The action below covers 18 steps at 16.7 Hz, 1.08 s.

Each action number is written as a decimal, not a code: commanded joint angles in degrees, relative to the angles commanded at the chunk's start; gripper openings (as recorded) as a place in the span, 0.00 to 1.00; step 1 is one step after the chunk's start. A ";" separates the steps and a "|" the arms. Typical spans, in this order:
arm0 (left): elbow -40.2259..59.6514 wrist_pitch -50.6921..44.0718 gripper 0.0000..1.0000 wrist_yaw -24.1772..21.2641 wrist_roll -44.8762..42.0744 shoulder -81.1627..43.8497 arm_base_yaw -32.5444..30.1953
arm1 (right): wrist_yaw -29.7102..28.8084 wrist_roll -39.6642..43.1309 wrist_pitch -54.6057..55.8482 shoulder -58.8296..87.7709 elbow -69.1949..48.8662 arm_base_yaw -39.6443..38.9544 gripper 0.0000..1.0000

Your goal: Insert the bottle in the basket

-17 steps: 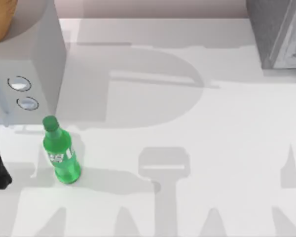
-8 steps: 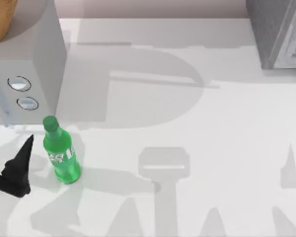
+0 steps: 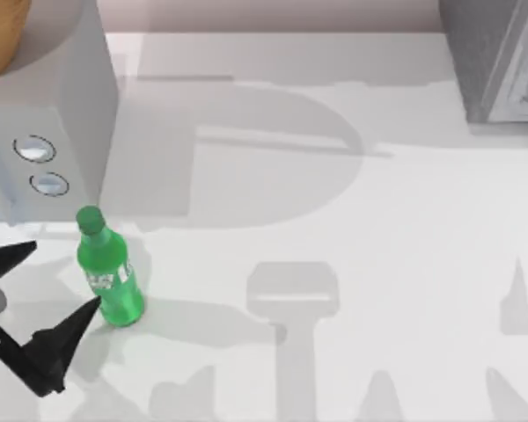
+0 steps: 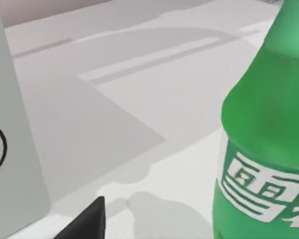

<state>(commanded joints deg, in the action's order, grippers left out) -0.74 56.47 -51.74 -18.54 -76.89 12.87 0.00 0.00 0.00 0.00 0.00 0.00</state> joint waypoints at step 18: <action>6.00 21.90 1.00 3.43 4.33 -25.09 -10.54 | 0.00 0.00 0.00 0.00 0.00 0.00 1.00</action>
<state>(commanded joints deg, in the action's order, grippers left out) 5.26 78.37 -48.30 -14.20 -101.98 2.33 0.00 0.00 0.00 0.00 0.00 0.00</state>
